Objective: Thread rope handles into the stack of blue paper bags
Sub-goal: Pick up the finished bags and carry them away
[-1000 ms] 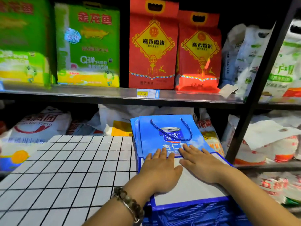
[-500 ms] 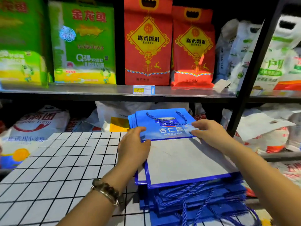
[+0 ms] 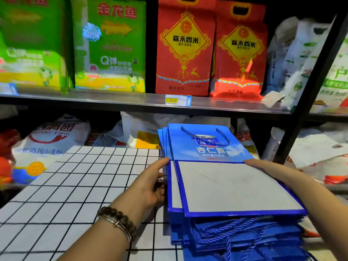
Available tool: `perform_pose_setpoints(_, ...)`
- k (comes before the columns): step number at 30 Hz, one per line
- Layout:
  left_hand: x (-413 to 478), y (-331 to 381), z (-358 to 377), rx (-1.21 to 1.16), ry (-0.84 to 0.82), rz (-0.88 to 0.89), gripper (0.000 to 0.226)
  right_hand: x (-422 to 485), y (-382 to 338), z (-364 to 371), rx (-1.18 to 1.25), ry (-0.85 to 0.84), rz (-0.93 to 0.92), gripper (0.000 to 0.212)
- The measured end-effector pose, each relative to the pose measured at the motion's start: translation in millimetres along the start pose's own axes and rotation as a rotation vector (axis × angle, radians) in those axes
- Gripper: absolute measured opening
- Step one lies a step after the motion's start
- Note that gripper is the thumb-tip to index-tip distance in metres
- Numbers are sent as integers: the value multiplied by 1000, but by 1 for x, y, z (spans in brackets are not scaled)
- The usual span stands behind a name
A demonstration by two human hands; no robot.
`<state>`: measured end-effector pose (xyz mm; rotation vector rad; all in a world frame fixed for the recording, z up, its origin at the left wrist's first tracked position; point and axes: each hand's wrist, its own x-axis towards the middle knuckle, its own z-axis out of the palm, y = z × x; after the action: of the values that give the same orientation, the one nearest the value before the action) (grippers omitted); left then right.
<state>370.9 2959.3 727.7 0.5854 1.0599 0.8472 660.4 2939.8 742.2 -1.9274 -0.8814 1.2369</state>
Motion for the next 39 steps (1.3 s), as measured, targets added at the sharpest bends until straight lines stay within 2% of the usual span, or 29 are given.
perform_pose_setpoints(4,17,2,0,100,-29,-7,38,11,1,6,24,36,-46,69)
perform_pose_setpoints(6,32,5,-3,159,-70,-29,44,17,3,6,-17,54,-45,69)
perform_pose_setpoints(11,59,16,-5,234,-142,-119,55,26,4,3,-66,104,-42,50)
perform_pose_setpoints(14,59,28,6,226,-116,-161,39,19,-5,9,-57,98,-76,19)
perform_pose_setpoints(16,54,33,13,206,-89,-209,26,7,-14,14,-33,85,-28,14)
perform_pose_setpoints(19,37,36,23,100,-109,-307,27,-3,-18,14,107,39,77,29)
perform_pose_setpoints(26,27,48,41,59,-11,-294,38,2,-34,7,193,-59,336,54)
perform_pose_setpoints(33,27,36,41,129,-4,-275,24,6,-38,-2,208,-135,388,39)
perform_pose_setpoints(36,26,33,41,114,14,-325,16,9,-38,-4,214,-149,420,39)
perform_pose_setpoints(39,26,28,33,110,6,-355,21,11,-37,-4,180,-196,435,38)
